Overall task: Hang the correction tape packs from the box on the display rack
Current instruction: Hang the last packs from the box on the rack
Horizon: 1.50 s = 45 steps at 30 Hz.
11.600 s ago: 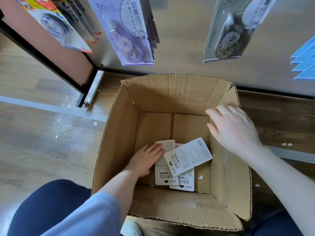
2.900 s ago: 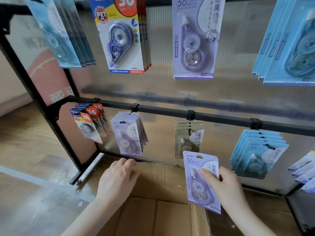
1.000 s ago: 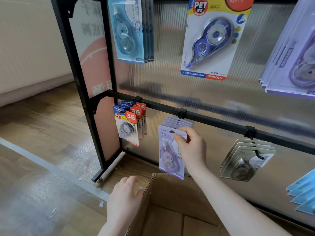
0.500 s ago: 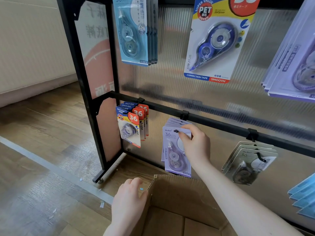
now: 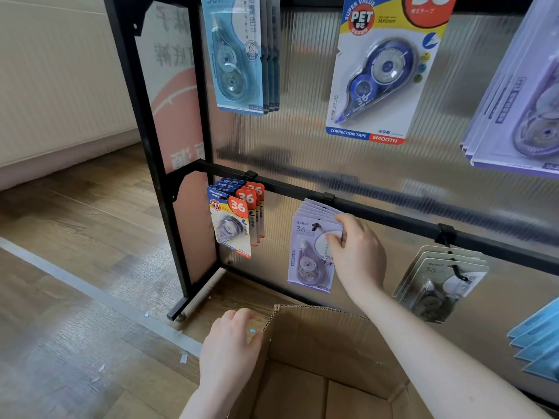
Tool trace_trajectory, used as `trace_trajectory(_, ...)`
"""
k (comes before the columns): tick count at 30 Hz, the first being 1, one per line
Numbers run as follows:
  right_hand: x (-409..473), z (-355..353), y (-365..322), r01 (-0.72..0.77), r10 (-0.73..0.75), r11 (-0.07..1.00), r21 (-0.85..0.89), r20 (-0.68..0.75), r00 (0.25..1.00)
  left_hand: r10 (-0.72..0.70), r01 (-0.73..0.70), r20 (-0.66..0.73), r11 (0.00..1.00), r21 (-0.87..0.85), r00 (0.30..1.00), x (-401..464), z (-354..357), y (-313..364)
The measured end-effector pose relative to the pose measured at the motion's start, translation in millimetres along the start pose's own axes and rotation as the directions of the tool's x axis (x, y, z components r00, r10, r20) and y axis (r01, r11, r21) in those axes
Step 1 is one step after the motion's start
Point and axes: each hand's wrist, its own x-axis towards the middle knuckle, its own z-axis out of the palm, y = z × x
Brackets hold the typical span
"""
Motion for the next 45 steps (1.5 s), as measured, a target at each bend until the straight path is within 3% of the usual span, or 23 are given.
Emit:
trace_trajectory(5,-21,-12,23,0.073,-0.075,0.996,-0.053,-0.037,0.997,0.022,-0.022,0.004,0.999,0.029,1.0,-3,0,6)
trace_trajectory(8,-41,-18,42,0.125,-0.123,0.983,-0.137,0.028,0.992,0.038,-0.038,0.016,0.999,0.029,0.999,-5,2,10)
trace_trajectory(15,-96,-36,86,0.14,-0.083,0.953,-0.27,0.213,0.973,0.152,-0.154,0.039,0.986,0.061,0.988,-18,9,32)
trace_trajectory(23,-154,-73,134,0.134,0.038,0.9,-0.415,0.38,0.924,0.339,-0.392,0.281,0.906,0.16,0.898,-43,33,42)
trace_trajectory(27,-174,-93,155,0.136,0.06,0.871,-0.471,0.377,0.924,0.421,-0.575,0.464,0.774,0.264,0.78,-55,47,41)
trace_trajectory(32,-182,-106,175,0.063,0.139,0.883,-0.464,0.388,0.911,0.541,-0.808,0.634,0.534,0.248,0.552,-62,77,50)
trace_trajectory(39,-184,-118,191,0.027,0.156,0.923,-0.384,0.438,0.886,0.442,-0.947,0.856,0.287,0.147,0.267,-75,135,38)
trace_trajectory(45,-185,-117,203,0.04,0.122,0.937,-0.348,0.432,0.893,0.408,-0.989,0.912,0.147,-0.012,0.05,-86,182,33)
